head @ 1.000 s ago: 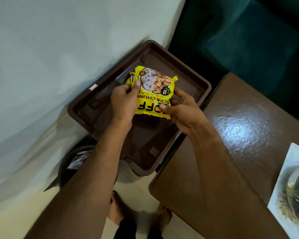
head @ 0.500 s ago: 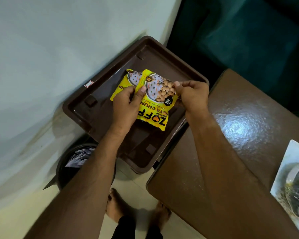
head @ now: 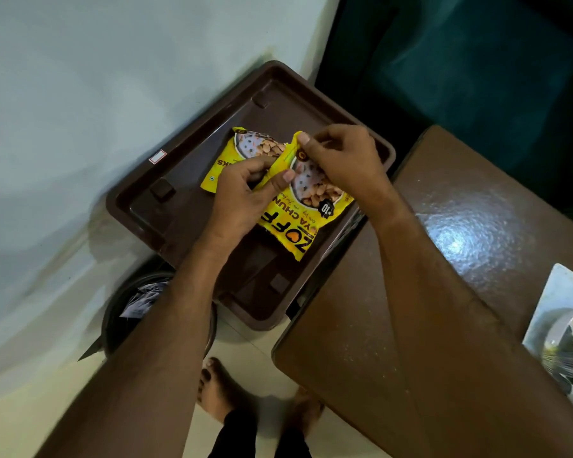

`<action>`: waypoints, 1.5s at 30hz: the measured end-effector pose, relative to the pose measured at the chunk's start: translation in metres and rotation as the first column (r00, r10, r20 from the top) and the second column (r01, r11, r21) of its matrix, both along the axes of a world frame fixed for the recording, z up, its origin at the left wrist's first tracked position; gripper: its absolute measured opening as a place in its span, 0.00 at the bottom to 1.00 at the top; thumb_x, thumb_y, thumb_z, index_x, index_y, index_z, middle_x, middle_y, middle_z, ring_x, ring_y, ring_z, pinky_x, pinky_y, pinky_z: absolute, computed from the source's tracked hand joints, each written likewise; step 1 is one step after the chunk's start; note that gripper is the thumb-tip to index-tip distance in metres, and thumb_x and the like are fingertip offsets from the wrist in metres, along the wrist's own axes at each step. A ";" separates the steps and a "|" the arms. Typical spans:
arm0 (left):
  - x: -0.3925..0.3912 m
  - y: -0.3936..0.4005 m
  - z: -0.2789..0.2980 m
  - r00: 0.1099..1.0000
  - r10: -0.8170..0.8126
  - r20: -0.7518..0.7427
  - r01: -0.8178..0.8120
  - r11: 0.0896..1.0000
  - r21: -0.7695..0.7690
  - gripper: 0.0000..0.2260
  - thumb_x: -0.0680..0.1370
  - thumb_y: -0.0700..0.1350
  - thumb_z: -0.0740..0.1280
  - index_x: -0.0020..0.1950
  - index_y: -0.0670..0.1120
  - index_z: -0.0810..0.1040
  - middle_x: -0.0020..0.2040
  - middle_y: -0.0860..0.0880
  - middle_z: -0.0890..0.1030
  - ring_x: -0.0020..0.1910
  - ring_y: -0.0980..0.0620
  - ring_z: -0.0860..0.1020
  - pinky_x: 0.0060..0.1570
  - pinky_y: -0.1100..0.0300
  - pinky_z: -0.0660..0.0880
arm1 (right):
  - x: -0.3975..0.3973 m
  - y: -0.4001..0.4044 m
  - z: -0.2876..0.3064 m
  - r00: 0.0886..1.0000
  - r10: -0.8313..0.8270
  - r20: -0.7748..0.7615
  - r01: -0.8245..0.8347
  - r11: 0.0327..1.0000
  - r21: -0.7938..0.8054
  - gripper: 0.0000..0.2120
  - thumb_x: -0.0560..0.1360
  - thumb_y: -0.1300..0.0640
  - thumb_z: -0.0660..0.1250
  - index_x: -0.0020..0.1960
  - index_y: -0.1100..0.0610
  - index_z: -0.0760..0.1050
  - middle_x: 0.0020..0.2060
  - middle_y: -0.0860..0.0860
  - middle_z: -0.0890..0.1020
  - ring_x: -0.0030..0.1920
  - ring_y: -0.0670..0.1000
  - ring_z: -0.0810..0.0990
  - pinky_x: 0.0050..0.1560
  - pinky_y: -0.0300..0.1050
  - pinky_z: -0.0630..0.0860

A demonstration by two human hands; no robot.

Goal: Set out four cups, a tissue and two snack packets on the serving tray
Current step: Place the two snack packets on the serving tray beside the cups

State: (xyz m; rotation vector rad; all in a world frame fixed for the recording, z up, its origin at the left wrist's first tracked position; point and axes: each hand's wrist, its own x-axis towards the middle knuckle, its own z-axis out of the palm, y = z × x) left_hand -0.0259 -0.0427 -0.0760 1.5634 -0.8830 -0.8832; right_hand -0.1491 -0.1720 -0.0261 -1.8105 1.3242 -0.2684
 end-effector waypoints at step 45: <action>0.037 -0.033 -0.010 0.901 0.338 0.271 -0.433 0.734 0.524 0.20 0.67 0.46 0.82 0.57 0.42 0.85 0.55 0.41 0.87 0.53 0.43 0.85 0.57 0.49 0.82 | -0.039 0.007 -0.022 0.788 -0.505 0.353 0.290 0.809 0.511 0.15 0.77 0.56 0.74 0.60 0.63 0.81 0.52 0.57 0.88 0.51 0.57 0.89 0.58 0.63 0.83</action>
